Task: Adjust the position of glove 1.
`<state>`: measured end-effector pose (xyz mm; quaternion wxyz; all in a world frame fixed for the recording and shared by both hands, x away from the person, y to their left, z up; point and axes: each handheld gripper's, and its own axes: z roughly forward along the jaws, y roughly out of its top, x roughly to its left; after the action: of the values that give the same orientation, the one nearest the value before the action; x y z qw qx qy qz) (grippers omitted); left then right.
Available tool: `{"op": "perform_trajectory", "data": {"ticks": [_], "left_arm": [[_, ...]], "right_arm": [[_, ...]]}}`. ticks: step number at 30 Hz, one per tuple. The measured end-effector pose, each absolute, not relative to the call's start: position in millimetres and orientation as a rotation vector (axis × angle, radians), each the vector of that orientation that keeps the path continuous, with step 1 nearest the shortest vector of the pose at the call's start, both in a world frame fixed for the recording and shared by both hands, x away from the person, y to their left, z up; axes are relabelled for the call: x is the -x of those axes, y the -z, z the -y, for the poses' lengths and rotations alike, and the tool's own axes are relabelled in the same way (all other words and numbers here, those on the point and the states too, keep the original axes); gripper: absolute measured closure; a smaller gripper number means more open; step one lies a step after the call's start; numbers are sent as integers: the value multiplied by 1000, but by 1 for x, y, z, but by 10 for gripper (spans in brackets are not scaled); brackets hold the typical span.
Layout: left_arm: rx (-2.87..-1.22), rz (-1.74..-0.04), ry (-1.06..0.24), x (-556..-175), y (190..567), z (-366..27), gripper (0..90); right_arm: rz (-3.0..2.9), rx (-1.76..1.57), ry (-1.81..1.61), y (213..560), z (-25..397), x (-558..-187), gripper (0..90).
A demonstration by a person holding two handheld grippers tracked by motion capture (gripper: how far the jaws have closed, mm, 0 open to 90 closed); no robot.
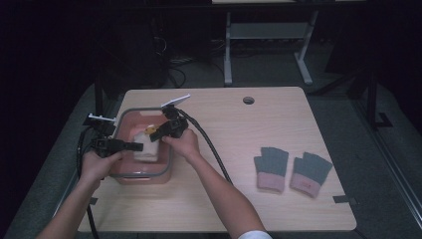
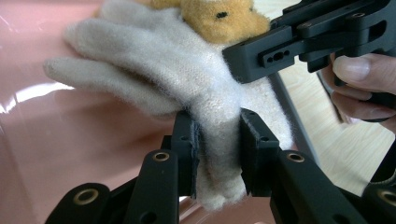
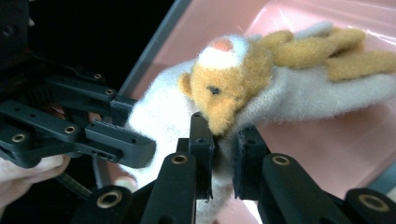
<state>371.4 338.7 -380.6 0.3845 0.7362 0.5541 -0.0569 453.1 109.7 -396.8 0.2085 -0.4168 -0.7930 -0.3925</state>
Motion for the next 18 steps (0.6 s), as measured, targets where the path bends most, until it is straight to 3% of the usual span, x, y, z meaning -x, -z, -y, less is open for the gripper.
{"op": "perform_trajectory", "data": {"ticks": [18], "left_arm": [[-1991,-1484,101,-370,396,-332,702]], "right_arm": [[2352,1144,982,396,-112,-449,766]]}}
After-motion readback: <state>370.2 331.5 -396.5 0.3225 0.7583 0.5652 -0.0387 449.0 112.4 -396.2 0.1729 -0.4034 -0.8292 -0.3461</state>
